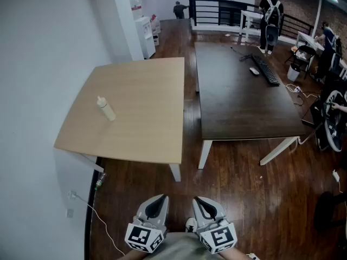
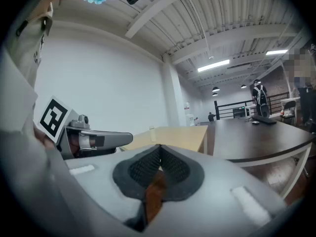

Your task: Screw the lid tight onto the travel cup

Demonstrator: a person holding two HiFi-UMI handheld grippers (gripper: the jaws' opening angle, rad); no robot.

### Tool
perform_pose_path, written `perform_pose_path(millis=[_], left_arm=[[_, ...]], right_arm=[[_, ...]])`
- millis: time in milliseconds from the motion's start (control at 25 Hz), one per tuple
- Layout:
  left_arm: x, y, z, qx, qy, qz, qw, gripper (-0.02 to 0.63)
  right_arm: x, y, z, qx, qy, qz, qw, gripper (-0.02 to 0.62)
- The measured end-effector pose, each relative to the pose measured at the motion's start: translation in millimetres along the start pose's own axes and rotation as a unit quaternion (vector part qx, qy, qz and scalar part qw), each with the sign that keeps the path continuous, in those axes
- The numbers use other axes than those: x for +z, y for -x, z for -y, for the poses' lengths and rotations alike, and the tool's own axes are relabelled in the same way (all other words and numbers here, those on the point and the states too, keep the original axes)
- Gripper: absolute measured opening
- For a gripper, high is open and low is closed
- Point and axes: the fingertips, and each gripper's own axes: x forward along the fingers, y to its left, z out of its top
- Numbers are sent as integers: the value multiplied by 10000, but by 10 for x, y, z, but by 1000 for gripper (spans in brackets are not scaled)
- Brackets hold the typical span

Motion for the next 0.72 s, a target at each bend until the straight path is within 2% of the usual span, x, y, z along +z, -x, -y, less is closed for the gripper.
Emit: perform_pose_path(millis=[240,480,720], left_arm=[[172,58,-439,151,74,105,9998,2],[389,210,-1002,512,158,339,9980,2],[472,410,-1722,624,273,514,9964,2]], right_arm=[[158,-297,-38,-132,17,59,9999,-2],[389,-809,-345,132,217,39,9997,-2],[490,-1524,-892,456,410,-58,9981,-2]])
